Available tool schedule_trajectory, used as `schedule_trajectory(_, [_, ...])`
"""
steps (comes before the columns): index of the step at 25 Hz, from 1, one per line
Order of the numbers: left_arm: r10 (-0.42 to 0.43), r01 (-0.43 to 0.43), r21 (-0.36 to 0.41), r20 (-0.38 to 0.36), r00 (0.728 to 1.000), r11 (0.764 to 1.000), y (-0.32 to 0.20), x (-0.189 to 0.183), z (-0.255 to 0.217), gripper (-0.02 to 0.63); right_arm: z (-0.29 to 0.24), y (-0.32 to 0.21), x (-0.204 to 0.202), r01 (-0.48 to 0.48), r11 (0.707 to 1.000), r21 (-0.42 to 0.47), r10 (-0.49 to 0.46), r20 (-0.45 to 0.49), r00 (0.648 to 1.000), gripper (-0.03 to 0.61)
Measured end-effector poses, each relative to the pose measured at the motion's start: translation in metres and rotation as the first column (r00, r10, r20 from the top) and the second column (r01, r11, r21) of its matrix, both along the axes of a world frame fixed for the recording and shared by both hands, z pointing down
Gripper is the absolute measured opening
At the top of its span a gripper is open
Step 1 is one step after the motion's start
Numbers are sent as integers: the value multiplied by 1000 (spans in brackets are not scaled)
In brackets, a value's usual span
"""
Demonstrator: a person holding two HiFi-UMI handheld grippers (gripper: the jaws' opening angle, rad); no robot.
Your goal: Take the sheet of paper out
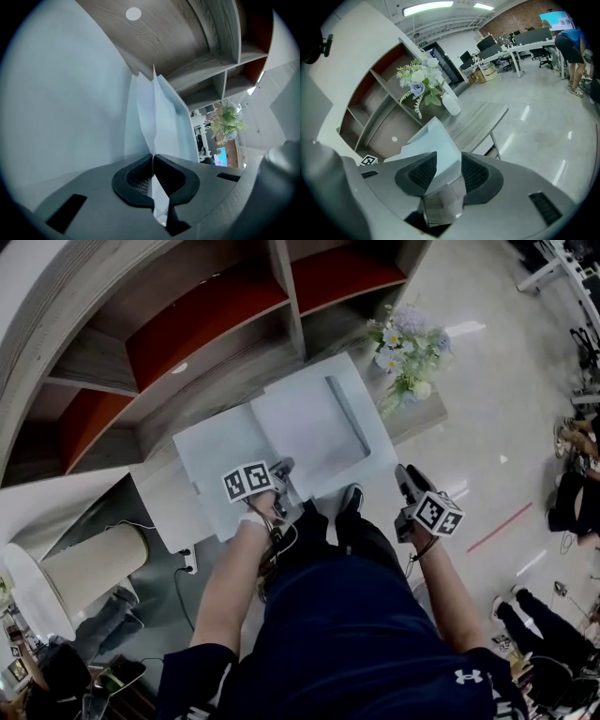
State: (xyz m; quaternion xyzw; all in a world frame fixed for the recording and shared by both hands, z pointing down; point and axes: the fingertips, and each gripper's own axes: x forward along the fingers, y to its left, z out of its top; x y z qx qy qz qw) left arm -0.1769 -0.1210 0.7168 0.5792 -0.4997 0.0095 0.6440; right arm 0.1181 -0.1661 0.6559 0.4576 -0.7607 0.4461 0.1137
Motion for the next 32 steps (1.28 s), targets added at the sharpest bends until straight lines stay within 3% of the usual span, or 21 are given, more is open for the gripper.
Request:
schedule_trajectory(7, [-44,43,18,42,998,999,20,-26,-10,23,-19,6,2,-3,1000,29,3,-9,1000,152])
schedule_trajectory(13, [-73,69,50,82,994,996,35,-43,-24,23,-55,5,-9,70,988,140,-60,-73,996,150])
schedule_trajectory(24, [-97,69,128,233,968,989,54,-63,-67,23,-127,8,-38,85,963,258,-91,14,996,73])
schedule_trajectory(32, [-146,111,171,210,967,979,62,-66,-96,23,-181,12,-66,90,941,327,-130,102,986,50])
